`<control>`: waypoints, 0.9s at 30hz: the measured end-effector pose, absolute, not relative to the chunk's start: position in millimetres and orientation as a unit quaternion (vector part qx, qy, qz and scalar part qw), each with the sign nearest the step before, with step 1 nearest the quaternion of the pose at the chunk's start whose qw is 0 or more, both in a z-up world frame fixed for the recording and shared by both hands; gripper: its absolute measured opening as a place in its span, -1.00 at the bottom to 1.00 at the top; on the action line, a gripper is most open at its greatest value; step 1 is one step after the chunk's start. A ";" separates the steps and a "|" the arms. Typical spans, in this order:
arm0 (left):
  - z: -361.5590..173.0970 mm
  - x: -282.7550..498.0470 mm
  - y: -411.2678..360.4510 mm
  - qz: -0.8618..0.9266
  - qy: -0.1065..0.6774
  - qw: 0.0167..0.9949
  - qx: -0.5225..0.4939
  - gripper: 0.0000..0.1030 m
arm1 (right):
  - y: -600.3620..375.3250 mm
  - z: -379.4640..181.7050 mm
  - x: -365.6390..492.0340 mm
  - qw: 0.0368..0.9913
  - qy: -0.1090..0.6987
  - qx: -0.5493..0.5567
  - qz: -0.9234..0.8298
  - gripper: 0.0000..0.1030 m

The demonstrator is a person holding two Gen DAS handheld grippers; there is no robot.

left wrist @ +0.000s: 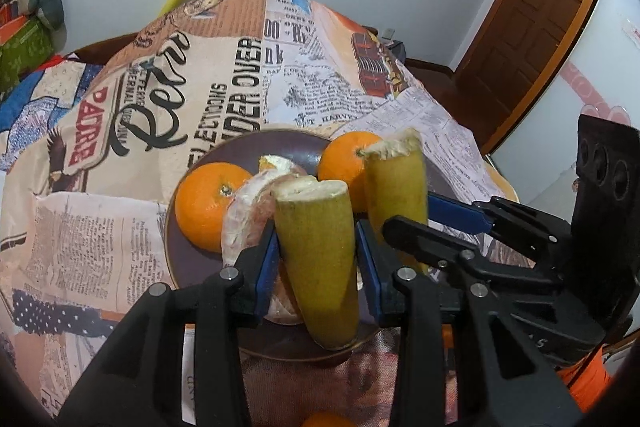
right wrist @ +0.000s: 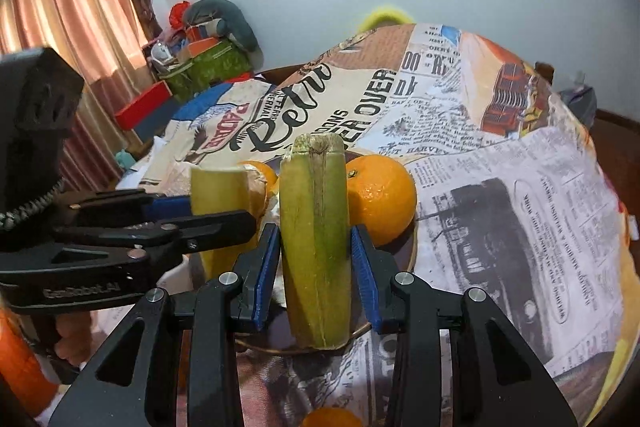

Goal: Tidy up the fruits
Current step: 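Lay the left gripper's banana on the plate while the right gripper lays its banana beside it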

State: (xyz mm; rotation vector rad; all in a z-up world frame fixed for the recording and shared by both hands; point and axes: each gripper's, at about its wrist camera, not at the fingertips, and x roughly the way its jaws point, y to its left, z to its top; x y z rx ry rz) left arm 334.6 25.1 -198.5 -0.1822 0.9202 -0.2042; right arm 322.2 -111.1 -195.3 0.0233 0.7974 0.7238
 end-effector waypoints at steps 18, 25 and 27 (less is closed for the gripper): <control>-156.1 301.2 24.9 -0.077 0.398 0.912 -0.063 -0.28 | -136.1 -175.7 300.2 0.872 0.366 0.011 0.324 -0.34; -134.2 267.8 25.2 -0.071 0.378 0.922 -0.054 -0.16 | -142.9 -155.1 274.4 0.884 0.346 0.002 0.316 -0.34; -131.5 258.9 26.1 -0.070 0.376 0.922 -0.056 -0.16 | -145.4 -151.9 267.6 0.885 0.343 -0.001 0.314 -0.34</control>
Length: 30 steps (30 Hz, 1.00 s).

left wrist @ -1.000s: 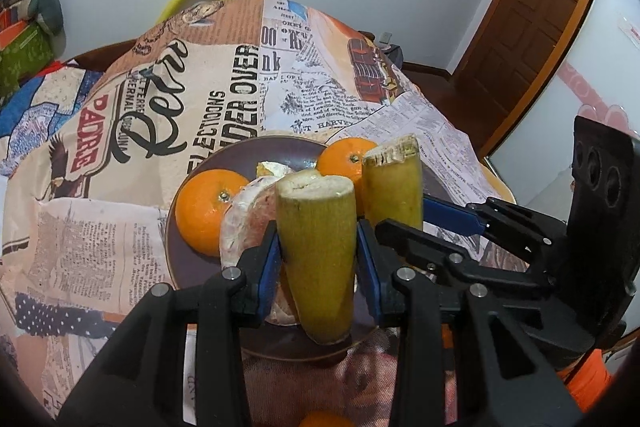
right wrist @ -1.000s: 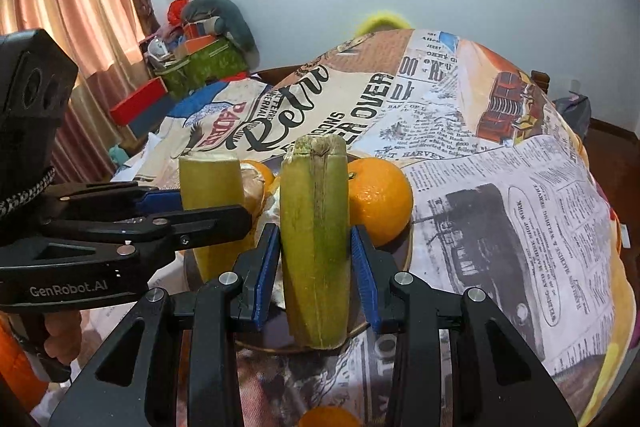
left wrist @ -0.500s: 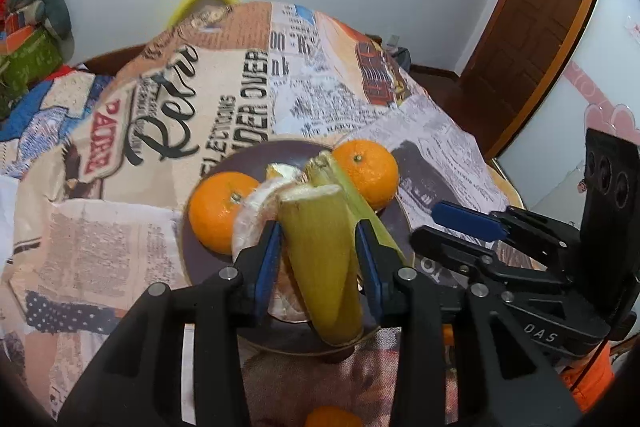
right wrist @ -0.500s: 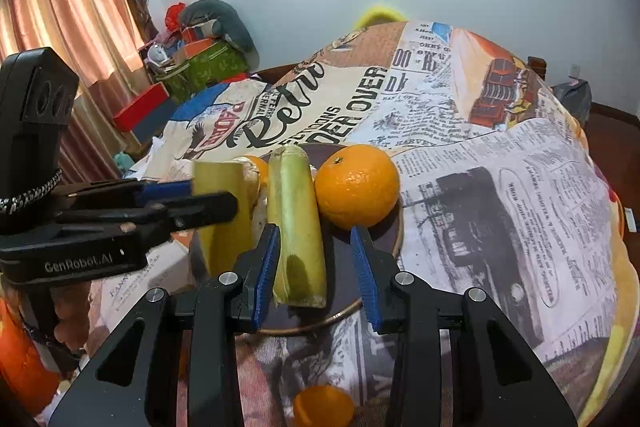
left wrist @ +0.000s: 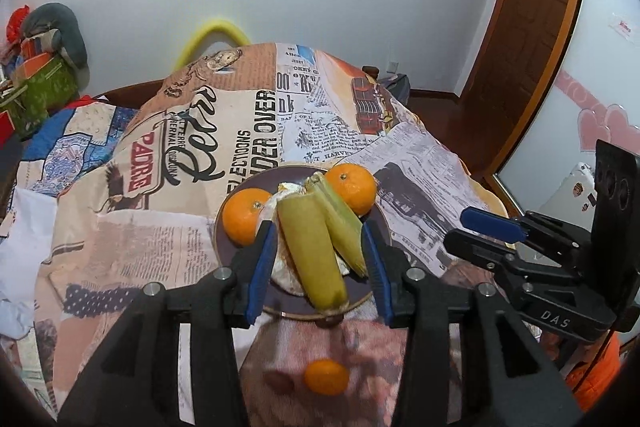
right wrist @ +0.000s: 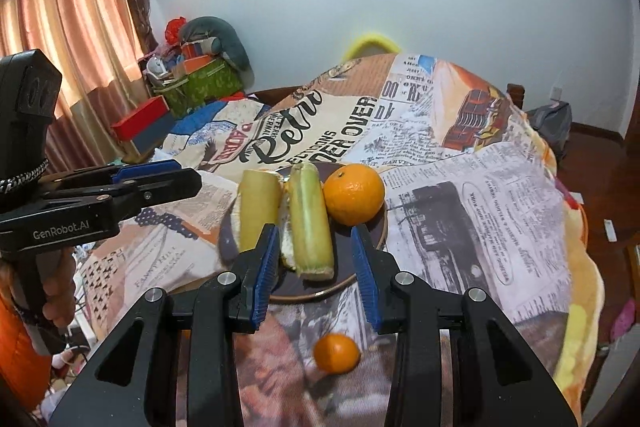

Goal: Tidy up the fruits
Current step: 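Lay the left gripper's banana on the plate while the right gripper lays its banana beside it, then grasp a small mandarin with the left gripper while the right gripper grasps another mandarin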

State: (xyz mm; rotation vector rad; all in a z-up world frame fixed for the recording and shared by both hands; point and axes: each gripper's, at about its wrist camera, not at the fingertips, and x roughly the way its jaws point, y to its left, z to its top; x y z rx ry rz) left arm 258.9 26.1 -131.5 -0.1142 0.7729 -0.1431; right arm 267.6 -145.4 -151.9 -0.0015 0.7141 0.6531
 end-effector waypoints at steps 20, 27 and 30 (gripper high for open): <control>-193.8 209.4 11.5 -0.072 0.454 0.887 -0.052 0.02 | -170.5 -171.3 211.5 0.889 0.371 0.001 0.270 -0.07; -218.8 207.7 2.4 -0.091 0.477 0.873 -0.053 0.02 | -178.1 -185.5 203.0 0.880 0.392 0.017 0.269 -0.07; -224.5 210.9 2.2 -0.088 0.477 0.873 -0.051 0.02 | -179.9 -190.6 201.6 0.877 0.399 0.023 0.268 -0.07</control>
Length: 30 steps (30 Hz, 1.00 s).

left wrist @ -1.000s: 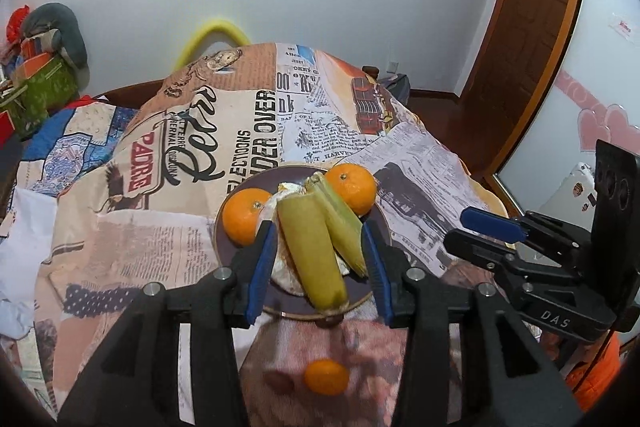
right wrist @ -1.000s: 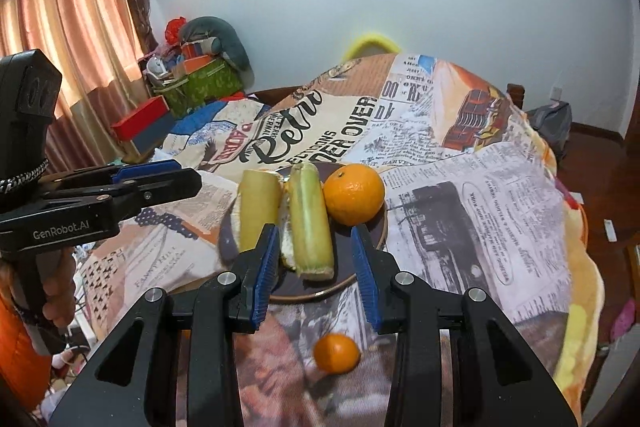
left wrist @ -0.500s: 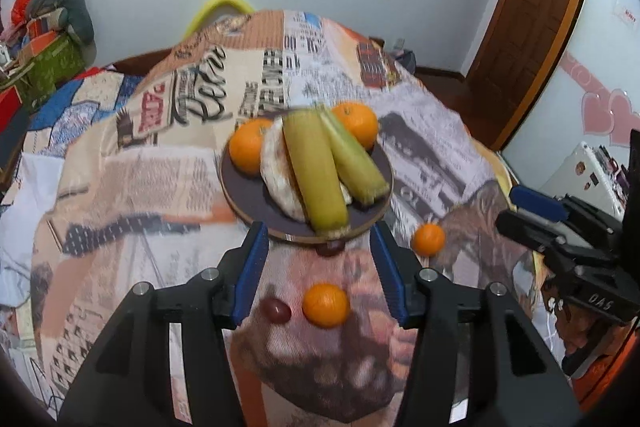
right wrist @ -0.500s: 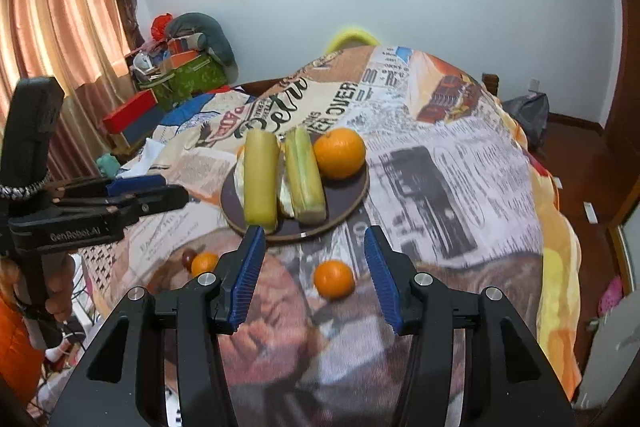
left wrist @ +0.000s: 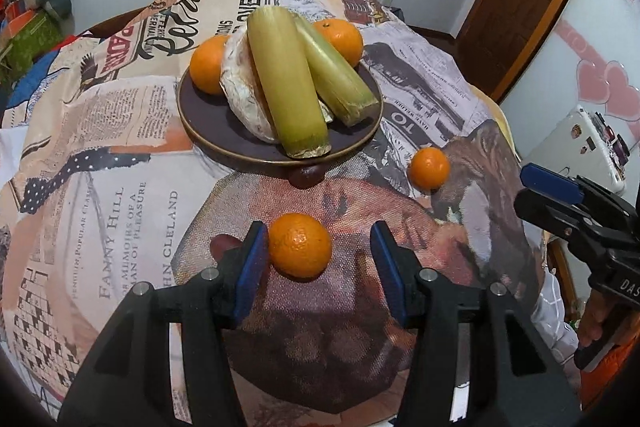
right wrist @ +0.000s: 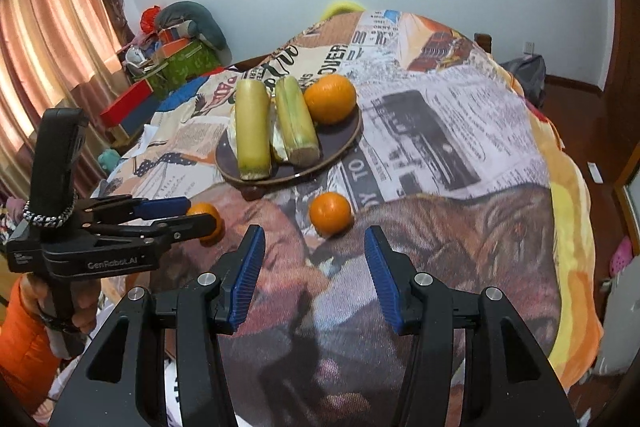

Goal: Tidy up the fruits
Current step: 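Grasp a small mandarin with the left gripper while the right gripper grasps another mandarin, then place the left gripper's mandarin on the plate while the right gripper places its mandarin there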

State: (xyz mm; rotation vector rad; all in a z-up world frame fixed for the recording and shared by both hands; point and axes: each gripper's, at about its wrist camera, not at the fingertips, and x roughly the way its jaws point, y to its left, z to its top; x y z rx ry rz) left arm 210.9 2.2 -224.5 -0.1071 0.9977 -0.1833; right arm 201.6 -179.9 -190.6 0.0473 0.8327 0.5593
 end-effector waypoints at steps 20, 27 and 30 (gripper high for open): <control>-209.4 211.2 18.0 -0.080 0.438 0.894 -0.052 -0.35 | -164.3 -210.4 228.8 0.866 0.424 0.015 0.266 -0.07; -203.1 219.5 31.4 -0.066 0.428 0.900 -0.054 -0.35 | -156.5 -225.1 245.6 0.860 0.438 0.015 0.260 -0.07; -208.2 222.3 37.9 -0.060 0.434 0.897 -0.064 -0.35 | -153.3 -231.9 249.8 0.856 0.447 0.016 0.260 -0.10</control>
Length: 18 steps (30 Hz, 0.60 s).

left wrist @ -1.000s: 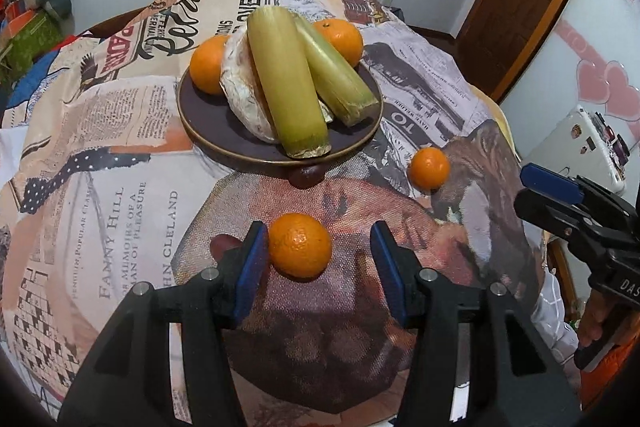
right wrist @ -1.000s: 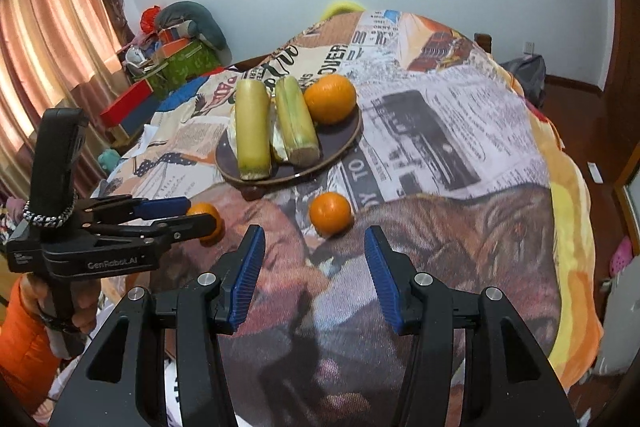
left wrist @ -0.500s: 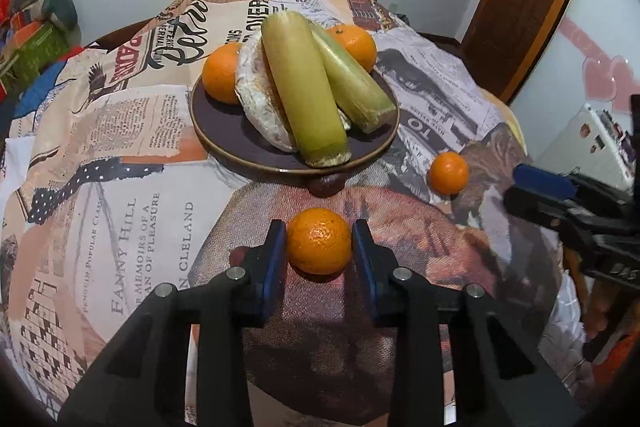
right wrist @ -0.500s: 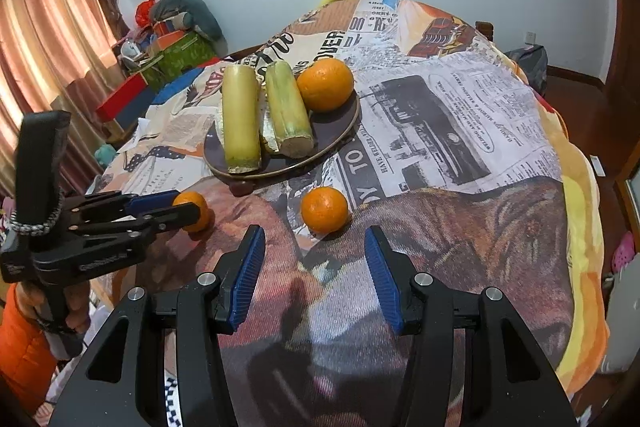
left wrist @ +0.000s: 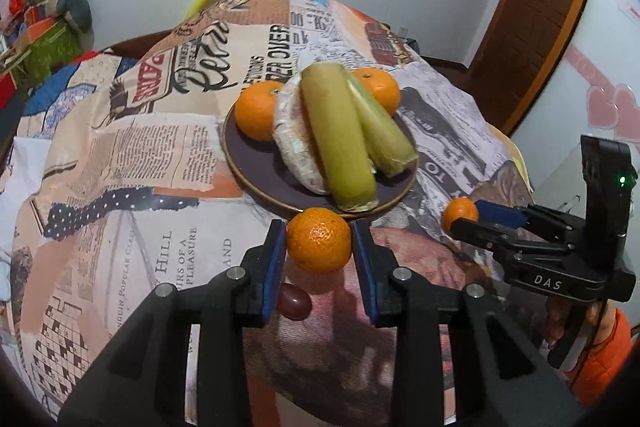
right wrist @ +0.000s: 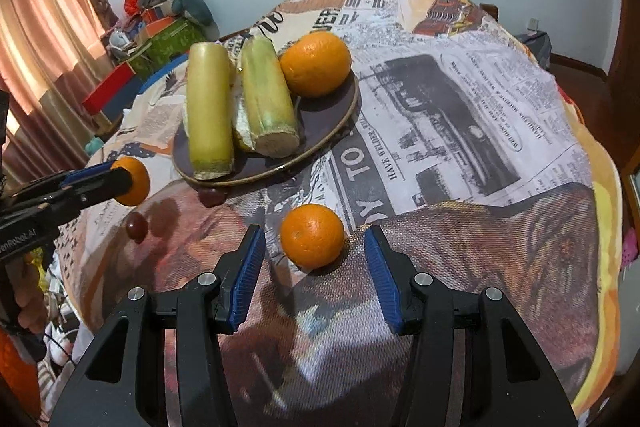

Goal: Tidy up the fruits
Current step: 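Place the left gripper's mandarin on the plate while the right gripper places its mandarin there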

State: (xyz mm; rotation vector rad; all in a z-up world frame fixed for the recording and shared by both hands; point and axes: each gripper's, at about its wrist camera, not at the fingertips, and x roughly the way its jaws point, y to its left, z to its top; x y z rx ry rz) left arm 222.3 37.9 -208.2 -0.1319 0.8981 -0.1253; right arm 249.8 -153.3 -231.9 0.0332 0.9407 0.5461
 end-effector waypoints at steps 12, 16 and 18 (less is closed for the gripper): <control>-209.6 235.4 52.4 -0.047 0.428 0.899 -0.078 -0.35 | -155.2 -219.3 252.8 0.867 0.423 0.021 0.263 -0.40; -207.2 240.8 55.4 -0.043 0.424 0.901 -0.075 -0.35 | -156.8 -208.1 259.3 0.872 0.409 0.030 0.267 -0.40; -205.9 243.6 57.5 -0.040 0.422 0.902 -0.074 -0.35 | -157.0 -203.9 262.6 0.874 0.403 0.033 0.268 -0.39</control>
